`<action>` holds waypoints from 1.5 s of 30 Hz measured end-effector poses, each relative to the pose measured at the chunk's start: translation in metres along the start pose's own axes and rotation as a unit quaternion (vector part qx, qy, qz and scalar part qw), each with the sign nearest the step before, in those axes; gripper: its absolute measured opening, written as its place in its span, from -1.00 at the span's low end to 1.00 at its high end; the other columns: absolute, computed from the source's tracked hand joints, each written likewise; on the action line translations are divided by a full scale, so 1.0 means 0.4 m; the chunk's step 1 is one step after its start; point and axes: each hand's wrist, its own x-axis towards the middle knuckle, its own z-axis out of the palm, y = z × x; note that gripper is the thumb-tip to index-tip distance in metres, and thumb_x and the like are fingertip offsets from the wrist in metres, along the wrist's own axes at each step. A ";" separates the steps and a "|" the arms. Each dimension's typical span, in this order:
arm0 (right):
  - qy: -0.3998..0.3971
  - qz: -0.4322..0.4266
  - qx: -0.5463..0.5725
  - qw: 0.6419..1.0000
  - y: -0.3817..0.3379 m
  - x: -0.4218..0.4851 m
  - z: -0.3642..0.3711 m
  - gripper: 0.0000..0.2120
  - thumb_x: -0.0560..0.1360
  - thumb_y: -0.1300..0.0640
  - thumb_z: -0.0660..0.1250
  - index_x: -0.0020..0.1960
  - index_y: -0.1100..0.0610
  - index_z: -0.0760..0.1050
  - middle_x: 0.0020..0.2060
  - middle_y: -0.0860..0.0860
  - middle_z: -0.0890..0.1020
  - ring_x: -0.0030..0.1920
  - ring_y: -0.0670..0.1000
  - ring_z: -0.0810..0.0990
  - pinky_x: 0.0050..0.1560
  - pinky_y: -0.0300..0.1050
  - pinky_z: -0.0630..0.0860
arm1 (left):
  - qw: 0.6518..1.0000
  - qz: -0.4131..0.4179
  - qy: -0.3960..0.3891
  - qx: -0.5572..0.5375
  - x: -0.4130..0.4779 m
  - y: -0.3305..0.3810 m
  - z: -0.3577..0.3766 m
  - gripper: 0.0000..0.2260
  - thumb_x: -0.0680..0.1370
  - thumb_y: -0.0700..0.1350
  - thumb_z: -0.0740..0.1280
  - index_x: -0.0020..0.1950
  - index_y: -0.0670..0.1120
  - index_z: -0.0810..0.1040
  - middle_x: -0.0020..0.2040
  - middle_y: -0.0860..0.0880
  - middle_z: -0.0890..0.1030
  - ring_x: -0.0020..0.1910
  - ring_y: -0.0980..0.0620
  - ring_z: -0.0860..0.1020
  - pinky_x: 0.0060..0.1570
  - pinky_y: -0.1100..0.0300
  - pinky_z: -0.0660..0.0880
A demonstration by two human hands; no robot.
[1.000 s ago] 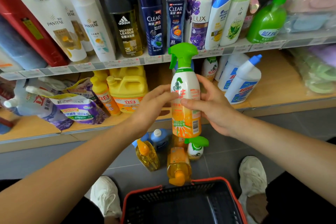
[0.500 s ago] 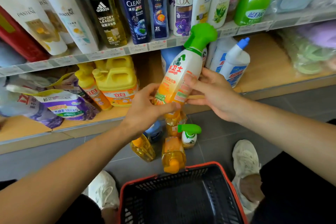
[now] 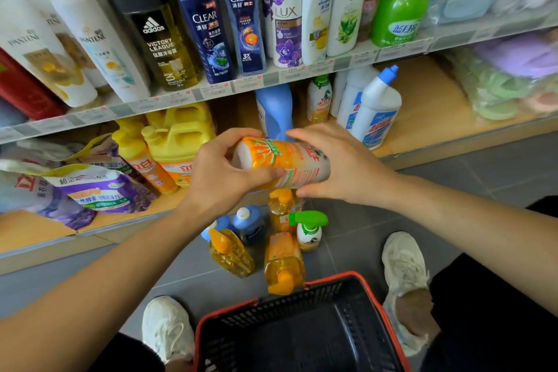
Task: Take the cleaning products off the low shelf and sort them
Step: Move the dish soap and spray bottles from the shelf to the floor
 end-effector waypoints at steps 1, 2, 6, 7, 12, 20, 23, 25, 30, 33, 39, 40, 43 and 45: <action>-0.018 -0.007 0.008 1.000 0.000 0.005 0.005 -0.08 0.27 -0.15 0.63 0.53 -0.02 0.32 0.32 -0.02 0.49 0.30 0.00 0.46 0.29 0.05 0.44 | 1.000 0.007 -0.005 -0.002 -0.001 0.004 0.001 -0.51 0.29 -0.07 0.66 0.17 0.07 0.60 -0.02 0.25 0.61 0.01 0.35 0.57 -0.18 0.45 0.52; -0.035 -0.010 0.033 0.999 -0.001 0.009 0.009 -0.06 0.27 -0.15 0.63 0.55 -0.03 0.29 0.34 -0.03 0.51 0.30 -0.02 0.48 0.28 0.03 0.46 | 1.000 0.015 -0.011 -0.004 -0.003 0.008 0.003 -0.48 0.28 -0.07 0.67 0.18 0.05 0.60 -0.01 0.26 0.62 0.02 0.33 0.58 -0.17 0.45 0.52; -0.055 -0.006 0.132 0.990 0.005 0.014 0.020 -0.09 0.24 -0.08 0.67 0.50 -0.06 0.33 0.24 -0.13 0.58 0.20 -0.11 0.57 0.18 -0.01 0.57 | 0.998 0.044 -0.047 -0.014 -0.008 0.021 0.009 -0.43 0.29 0.02 0.64 0.26 0.02 0.59 0.11 0.15 0.63 0.11 0.24 0.59 -0.07 0.40 0.54; -0.052 -0.006 0.151 0.987 0.007 0.012 0.023 -0.12 0.24 -0.05 0.68 0.47 -0.06 0.35 0.22 -0.14 0.59 0.19 -0.11 0.58 0.17 -0.03 0.58 | 0.997 0.036 -0.063 -0.028 -0.006 0.025 0.006 -0.44 0.31 0.06 0.60 0.28 0.02 0.59 0.14 0.12 0.62 0.13 0.23 0.59 -0.04 0.36 0.57; -0.059 0.004 0.206 0.977 0.010 0.002 0.041 -0.22 0.27 0.05 0.68 0.37 -0.11 0.37 0.15 -0.22 0.59 0.18 -0.19 0.58 0.12 -0.28 0.55 | 0.990 0.004 -0.126 -0.071 0.013 0.028 -0.015 -0.61 0.46 0.00 0.45 0.25 -0.07 0.64 0.18 0.00 0.66 0.15 0.06 0.62 0.06 0.12 0.64; -0.055 0.024 0.267 0.962 0.008 -0.001 0.061 -0.22 0.31 0.11 0.66 0.42 -0.03 0.37 0.23 -0.14 0.60 0.26 -0.12 0.58 0.26 -0.09 0.56 | 0.993 0.051 -0.087 -0.059 0.013 0.024 -0.017 -0.74 0.60 -0.09 0.33 0.28 -0.03 0.61 0.15 -0.07 0.62 0.14 0.02 0.61 0.08 -0.02 0.61; -0.026 0.041 0.277 0.960 0.014 0.005 0.057 -0.23 0.30 0.15 0.66 0.40 -0.05 0.37 0.22 -0.13 0.61 0.23 -0.13 0.60 0.23 -0.06 0.58 | 0.988 0.110 -0.107 -0.008 -0.002 0.020 -0.020 -0.68 0.63 -0.07 0.32 0.39 -0.04 0.56 0.40 -0.02 0.53 0.39 0.09 0.48 0.24 -0.05 0.56; -0.012 0.046 0.276 0.960 0.019 0.008 0.054 -0.23 0.30 0.15 0.66 0.40 -0.04 0.37 0.21 -0.13 0.61 0.22 -0.12 0.61 0.20 -0.05 0.60 | 0.982 0.145 -0.119 0.032 -0.013 0.017 -0.019 -0.65 0.63 -0.06 0.32 0.41 -0.07 0.54 0.53 -0.02 0.40 0.52 0.07 0.35 0.38 -0.08 0.45; -0.007 0.047 0.270 0.962 0.023 0.003 0.059 -0.23 0.30 0.13 0.66 0.40 -0.03 0.37 0.21 -0.14 0.60 0.22 -0.12 0.61 0.20 -0.06 0.60 | 0.963 0.233 -0.108 0.080 -0.030 0.018 -0.013 -0.66 0.59 -0.22 0.37 0.37 -0.20 0.54 0.44 -0.09 0.49 0.54 -0.05 0.33 0.48 -0.04 0.36; -0.011 0.052 0.273 0.961 0.023 -0.002 0.065 -0.23 0.30 0.13 0.66 0.39 -0.07 0.37 0.20 -0.16 0.61 0.22 -0.12 0.61 0.21 -0.05 0.60 | 0.961 0.260 -0.058 0.077 -0.035 0.016 -0.011 -0.73 0.53 -0.26 0.45 0.23 -0.23 0.65 0.26 -0.11 0.64 0.35 -0.05 0.56 0.30 -0.06 0.54; -0.012 0.039 0.256 0.966 0.016 -0.005 0.064 -0.22 0.30 0.08 0.66 0.42 -0.04 0.36 0.22 -0.16 0.60 0.23 -0.13 0.59 0.20 -0.09 0.59 | 0.975 0.213 -0.001 0.057 -0.020 0.023 -0.019 -0.82 0.49 -0.04 0.48 0.03 -0.09 0.71 -0.01 -0.03 0.65 0.01 0.08 0.60 -0.04 0.25 0.54; -0.012 0.037 0.257 0.966 0.013 -0.004 0.064 -0.22 0.30 0.07 0.66 0.41 -0.06 0.36 0.21 -0.18 0.60 0.23 -0.14 0.59 0.19 -0.13 0.59 | 0.981 0.187 -0.003 0.052 -0.014 0.021 -0.019 -0.79 0.49 0.00 0.47 0.06 -0.04 0.69 0.01 -0.02 0.61 0.03 0.09 0.58 -0.03 0.30 0.51; -0.013 0.036 0.261 0.965 0.007 -0.001 0.062 -0.24 0.31 0.06 0.66 0.40 -0.08 0.37 0.21 -0.21 0.60 0.23 -0.18 0.59 0.18 -0.24 0.57 | 0.994 0.107 -0.028 -0.007 -0.001 0.017 -0.019 -0.75 0.46 0.05 0.45 0.11 0.05 0.62 0.10 -0.06 0.53 0.09 0.13 0.56 -0.04 0.30 0.55; -0.016 0.034 0.257 0.966 0.007 0.000 0.059 -0.23 0.31 0.07 0.66 0.41 -0.08 0.37 0.21 -0.20 0.60 0.23 -0.17 0.58 0.19 -0.24 0.56 | 0.995 0.065 -0.052 -0.057 0.003 0.021 -0.021 -0.76 0.45 0.04 0.46 0.09 0.05 0.60 0.09 -0.04 0.57 0.05 0.14 0.60 -0.13 0.24 0.60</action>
